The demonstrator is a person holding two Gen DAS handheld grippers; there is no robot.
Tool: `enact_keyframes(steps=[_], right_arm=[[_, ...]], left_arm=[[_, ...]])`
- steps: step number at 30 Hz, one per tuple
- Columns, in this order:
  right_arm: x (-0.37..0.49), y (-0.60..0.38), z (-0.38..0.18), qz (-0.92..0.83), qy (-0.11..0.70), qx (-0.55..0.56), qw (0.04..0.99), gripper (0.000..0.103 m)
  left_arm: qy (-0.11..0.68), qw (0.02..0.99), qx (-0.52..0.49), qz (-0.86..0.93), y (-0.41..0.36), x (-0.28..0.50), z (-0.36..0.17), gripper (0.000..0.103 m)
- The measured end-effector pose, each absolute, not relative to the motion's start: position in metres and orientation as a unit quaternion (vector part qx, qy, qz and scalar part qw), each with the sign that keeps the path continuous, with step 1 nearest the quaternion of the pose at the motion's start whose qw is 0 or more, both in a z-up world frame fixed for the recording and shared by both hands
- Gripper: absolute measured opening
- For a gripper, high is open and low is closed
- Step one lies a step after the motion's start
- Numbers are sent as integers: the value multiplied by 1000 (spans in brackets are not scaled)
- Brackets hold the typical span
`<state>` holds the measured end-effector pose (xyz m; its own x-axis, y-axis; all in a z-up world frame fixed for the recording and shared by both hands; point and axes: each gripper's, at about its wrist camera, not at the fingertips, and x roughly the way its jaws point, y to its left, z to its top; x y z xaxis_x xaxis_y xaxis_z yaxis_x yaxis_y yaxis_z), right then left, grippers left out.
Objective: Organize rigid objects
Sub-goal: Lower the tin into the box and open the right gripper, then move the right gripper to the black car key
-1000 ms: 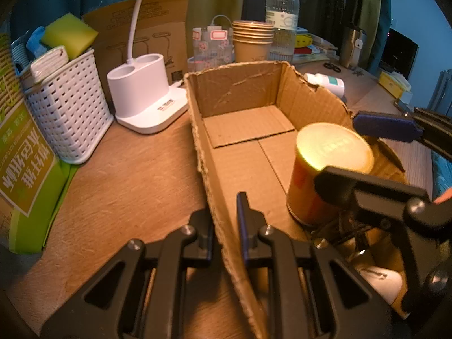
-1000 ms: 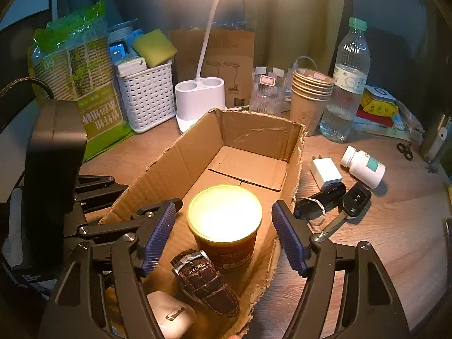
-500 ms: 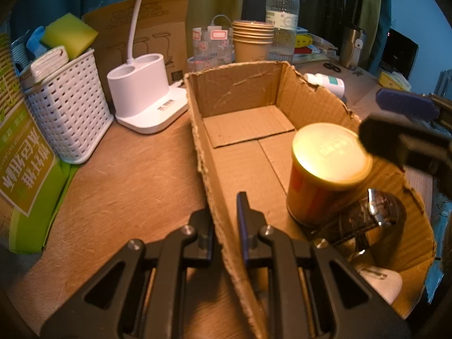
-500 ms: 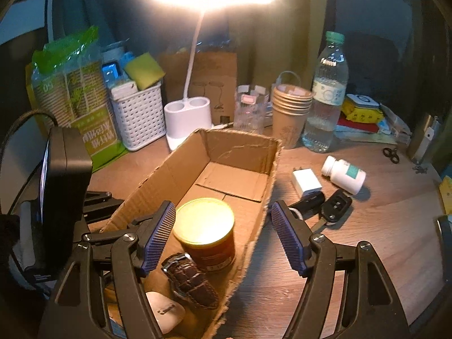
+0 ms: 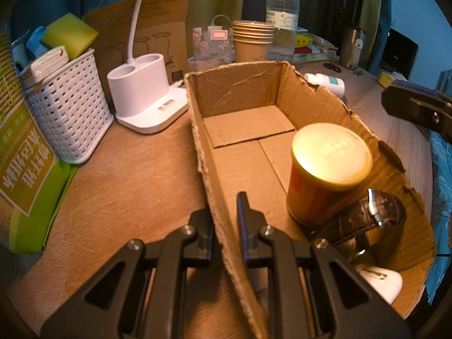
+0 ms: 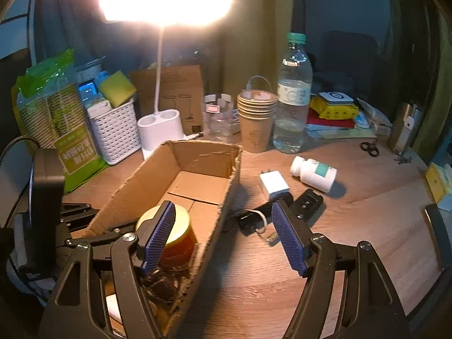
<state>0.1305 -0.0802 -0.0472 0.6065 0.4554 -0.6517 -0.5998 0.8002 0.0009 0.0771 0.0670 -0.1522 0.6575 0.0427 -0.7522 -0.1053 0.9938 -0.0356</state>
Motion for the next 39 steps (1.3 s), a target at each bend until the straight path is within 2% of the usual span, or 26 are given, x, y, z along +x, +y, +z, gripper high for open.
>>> enact_keyframes(steps=[16,29,39], right_arm=[[123,-56,-72,333,345,-151,864,74],[151,-91,-80,294,364,-110,877,75],[156,-104,-66,281,338,-75,895,75]], left_arm=[[412,910,-38,40,67,77,-152,15],[412,910,-38,40,67,77,-152,15],[414,909,-38,39,67,77,-152,15]])
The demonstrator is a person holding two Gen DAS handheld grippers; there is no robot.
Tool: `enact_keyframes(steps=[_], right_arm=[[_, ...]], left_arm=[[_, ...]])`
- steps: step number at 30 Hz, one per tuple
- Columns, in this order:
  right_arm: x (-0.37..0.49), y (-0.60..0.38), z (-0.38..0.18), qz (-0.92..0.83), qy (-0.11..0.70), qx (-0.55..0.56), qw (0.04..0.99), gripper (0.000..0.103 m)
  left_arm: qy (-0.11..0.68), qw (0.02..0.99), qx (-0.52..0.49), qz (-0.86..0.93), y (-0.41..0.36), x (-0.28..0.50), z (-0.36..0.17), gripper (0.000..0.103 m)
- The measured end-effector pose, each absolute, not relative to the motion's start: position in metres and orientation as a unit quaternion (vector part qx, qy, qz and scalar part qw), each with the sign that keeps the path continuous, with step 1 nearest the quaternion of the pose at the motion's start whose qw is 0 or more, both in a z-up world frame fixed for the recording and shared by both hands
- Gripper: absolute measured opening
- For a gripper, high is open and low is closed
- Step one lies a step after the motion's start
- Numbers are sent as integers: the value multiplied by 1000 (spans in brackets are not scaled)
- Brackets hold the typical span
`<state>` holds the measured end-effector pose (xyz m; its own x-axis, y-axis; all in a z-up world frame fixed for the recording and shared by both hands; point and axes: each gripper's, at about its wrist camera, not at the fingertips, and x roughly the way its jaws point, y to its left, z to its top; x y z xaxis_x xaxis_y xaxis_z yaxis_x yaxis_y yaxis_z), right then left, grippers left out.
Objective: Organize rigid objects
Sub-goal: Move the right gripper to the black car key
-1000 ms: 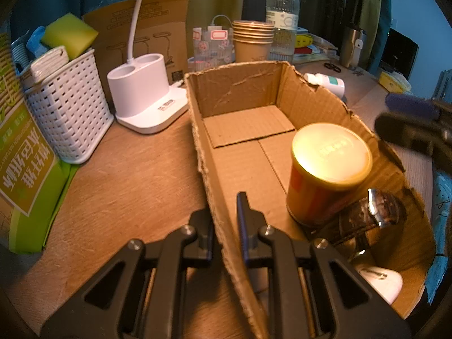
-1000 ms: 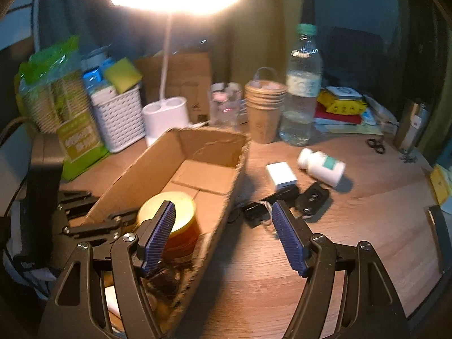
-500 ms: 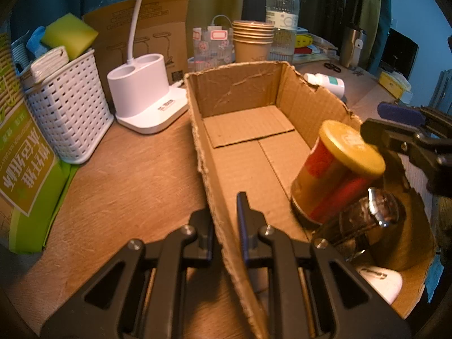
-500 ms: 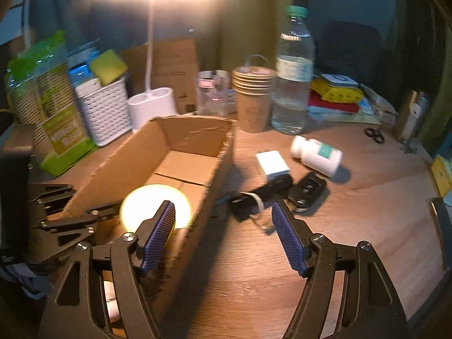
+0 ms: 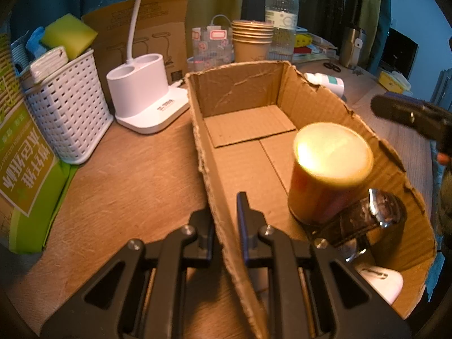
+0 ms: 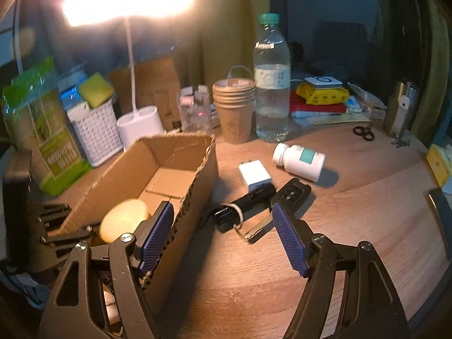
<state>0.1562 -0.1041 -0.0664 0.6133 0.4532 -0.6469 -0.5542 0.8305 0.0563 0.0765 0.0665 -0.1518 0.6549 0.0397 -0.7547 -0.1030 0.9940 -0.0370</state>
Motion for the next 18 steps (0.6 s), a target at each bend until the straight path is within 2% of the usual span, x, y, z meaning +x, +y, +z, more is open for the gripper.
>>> enact_keyframes(steps=[18], right_arm=[[208,-118,-104,187,379,-64,904,75]], left_arm=[[414,909,-38,39,66,77,-152,15]])
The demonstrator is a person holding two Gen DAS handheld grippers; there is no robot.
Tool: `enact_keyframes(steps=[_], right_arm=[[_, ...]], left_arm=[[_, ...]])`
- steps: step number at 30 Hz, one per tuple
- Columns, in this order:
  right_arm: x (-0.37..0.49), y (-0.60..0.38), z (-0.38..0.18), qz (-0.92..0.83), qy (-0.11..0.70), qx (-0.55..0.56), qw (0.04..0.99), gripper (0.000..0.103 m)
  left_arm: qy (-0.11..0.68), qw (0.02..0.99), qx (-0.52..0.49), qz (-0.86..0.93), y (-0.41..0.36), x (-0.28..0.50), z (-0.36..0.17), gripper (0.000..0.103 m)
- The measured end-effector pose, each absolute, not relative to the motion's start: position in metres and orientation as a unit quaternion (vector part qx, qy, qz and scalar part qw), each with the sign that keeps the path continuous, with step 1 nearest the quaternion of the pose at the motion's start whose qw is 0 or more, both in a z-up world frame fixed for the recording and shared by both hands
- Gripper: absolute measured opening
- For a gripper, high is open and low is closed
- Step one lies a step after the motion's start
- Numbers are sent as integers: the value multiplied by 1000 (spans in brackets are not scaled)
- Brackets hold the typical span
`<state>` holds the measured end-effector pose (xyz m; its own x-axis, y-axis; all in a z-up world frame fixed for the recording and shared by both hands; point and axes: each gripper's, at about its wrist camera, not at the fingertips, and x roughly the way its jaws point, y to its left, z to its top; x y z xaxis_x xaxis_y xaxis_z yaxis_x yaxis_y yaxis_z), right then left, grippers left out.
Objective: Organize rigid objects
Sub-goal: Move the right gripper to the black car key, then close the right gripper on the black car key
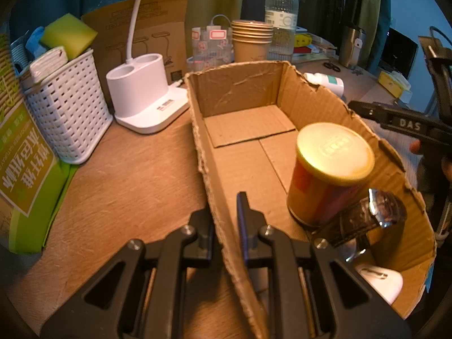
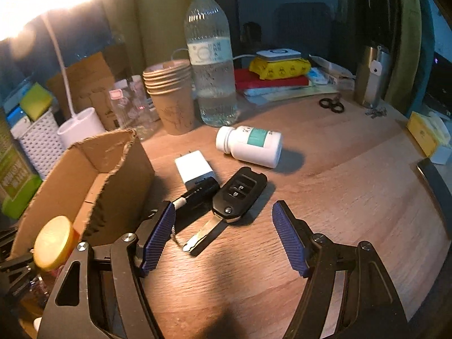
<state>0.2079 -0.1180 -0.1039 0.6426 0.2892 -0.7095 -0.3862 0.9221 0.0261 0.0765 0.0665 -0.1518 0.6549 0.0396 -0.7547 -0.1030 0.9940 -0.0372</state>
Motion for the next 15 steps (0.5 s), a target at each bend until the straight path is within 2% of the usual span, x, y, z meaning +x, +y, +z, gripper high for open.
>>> enact_keyframes(steps=[15], right_arm=[[237,-107,-123,146,412,-97,894,72]], left_arm=[[414,909,-38,39,67,77,-152,15]])
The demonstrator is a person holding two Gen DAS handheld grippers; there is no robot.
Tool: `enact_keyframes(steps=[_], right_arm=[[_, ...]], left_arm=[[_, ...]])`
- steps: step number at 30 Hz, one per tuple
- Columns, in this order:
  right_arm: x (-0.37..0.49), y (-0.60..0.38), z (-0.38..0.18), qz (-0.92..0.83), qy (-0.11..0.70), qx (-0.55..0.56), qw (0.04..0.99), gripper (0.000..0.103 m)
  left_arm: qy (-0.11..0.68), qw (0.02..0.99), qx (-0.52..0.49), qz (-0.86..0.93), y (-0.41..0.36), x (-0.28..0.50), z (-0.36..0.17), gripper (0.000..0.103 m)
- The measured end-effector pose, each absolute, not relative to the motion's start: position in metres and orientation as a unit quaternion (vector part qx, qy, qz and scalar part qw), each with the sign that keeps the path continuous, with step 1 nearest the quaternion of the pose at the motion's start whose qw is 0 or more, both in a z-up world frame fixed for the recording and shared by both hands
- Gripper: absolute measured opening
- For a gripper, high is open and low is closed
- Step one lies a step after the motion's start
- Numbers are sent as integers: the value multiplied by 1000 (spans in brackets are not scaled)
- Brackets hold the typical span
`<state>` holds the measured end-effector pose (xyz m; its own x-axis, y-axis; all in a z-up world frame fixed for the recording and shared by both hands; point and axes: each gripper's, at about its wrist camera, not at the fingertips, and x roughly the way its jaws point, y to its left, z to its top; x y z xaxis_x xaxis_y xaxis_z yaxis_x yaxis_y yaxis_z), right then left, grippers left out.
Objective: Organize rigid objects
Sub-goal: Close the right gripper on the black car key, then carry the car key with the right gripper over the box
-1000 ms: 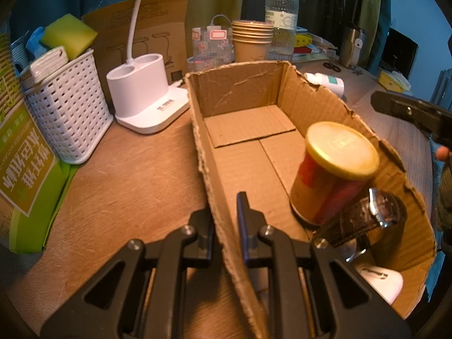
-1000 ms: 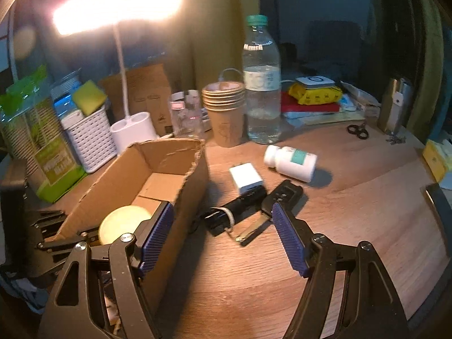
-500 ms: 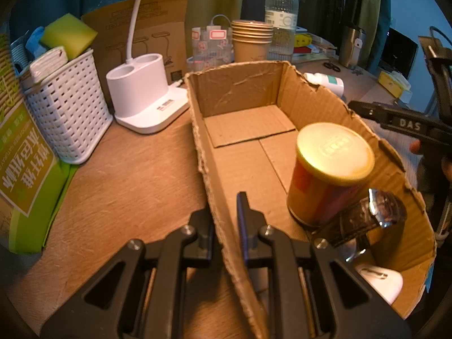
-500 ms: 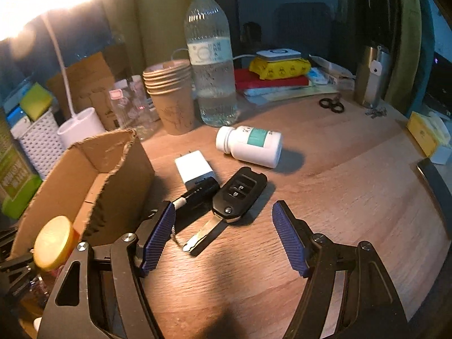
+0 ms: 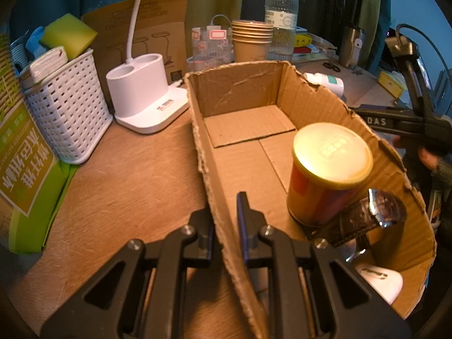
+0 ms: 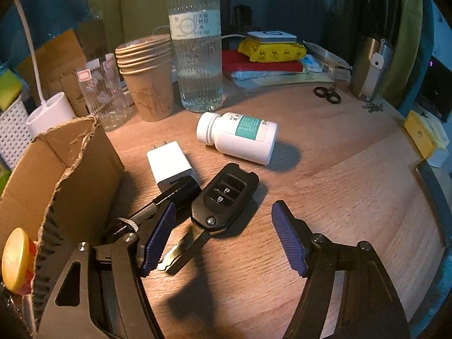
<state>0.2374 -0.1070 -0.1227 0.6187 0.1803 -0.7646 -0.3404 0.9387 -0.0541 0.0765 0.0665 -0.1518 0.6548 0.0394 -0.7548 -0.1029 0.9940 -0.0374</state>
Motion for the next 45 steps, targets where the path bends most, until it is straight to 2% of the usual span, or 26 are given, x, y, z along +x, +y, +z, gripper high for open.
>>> enact_keyframes(steps=[9,10,13,19,33,45], right_arm=[[248,-105,-127,143,415,-100,893,71],[250,-106,-128,142,417,-99,892,69],[255,-107,-131,148,427,-92,887,55],[255,-110,-132,163,429,-79,885,41],[236,-120,-125,189,416,-54,888,40],[209,-116,-92,220,380,-46,898,40]], left_arm=[[414,909,-38,39,67,77,-152,15],[414,909,-38,39,66,76,-152,15],[414,909,-38,39,67,77,-152,15],[414,909,-38,39,67,77,-152,15],[414,909,-38,39,67,77,-152,15],[414,909,-38,39,67,77,-152,15]])
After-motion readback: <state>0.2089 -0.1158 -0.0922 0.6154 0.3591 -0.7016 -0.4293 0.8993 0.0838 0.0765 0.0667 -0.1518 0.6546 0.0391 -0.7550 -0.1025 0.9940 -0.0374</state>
